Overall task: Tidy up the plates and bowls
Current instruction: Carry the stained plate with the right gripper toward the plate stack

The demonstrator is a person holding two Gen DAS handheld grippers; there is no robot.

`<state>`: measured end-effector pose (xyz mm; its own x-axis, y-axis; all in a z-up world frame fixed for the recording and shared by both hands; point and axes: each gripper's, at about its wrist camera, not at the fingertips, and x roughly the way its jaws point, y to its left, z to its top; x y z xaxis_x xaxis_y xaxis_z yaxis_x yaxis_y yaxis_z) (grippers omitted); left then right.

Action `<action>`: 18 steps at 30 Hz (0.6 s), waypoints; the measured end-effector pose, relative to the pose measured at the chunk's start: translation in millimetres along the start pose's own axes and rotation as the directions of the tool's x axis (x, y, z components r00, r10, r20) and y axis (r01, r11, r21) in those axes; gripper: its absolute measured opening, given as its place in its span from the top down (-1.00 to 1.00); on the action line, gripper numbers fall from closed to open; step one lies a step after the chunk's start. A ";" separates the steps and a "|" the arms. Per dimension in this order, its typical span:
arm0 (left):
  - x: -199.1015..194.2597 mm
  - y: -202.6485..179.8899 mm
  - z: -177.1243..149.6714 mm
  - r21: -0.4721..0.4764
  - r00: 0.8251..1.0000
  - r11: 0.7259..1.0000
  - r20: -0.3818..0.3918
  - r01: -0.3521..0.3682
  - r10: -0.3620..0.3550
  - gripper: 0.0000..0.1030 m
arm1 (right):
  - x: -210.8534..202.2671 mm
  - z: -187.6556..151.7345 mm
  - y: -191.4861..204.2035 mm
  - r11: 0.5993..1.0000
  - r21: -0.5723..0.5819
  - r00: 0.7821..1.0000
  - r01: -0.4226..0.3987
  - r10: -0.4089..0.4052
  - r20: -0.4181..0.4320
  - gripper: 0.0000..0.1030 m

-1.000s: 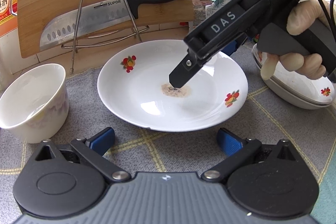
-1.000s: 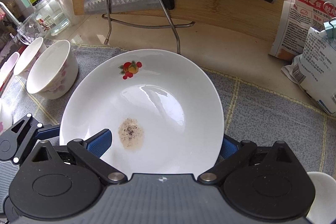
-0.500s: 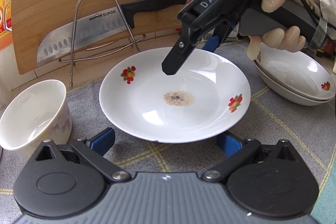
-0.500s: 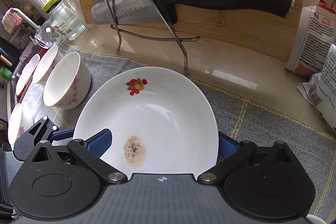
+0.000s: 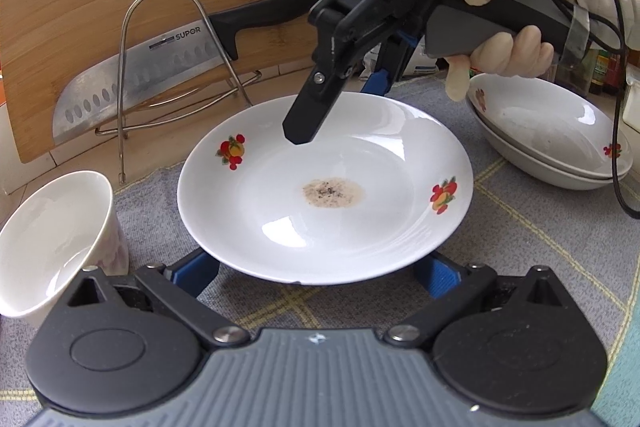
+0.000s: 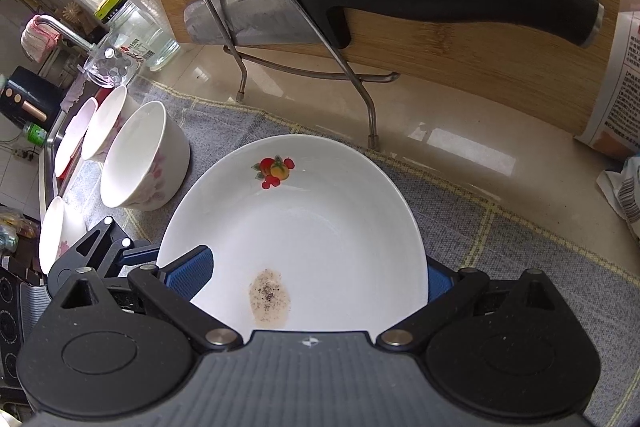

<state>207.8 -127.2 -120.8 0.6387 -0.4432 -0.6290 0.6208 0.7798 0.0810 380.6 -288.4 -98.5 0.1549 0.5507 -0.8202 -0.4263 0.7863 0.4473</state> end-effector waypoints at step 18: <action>-0.8 1.4 0.6 0.010 1.000 1.000 0.001 0.018 -0.018 -0.98 | 3.7 5.8 2.3 1.000 -0.030 1.000 0.008 -0.009 -0.016 -1.00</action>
<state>208.4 -126.1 -119.7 0.6276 -0.4580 -0.6296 0.6369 0.7671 0.0768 385.4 -283.0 -98.4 0.1444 0.5393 -0.8297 -0.4513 0.7821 0.4298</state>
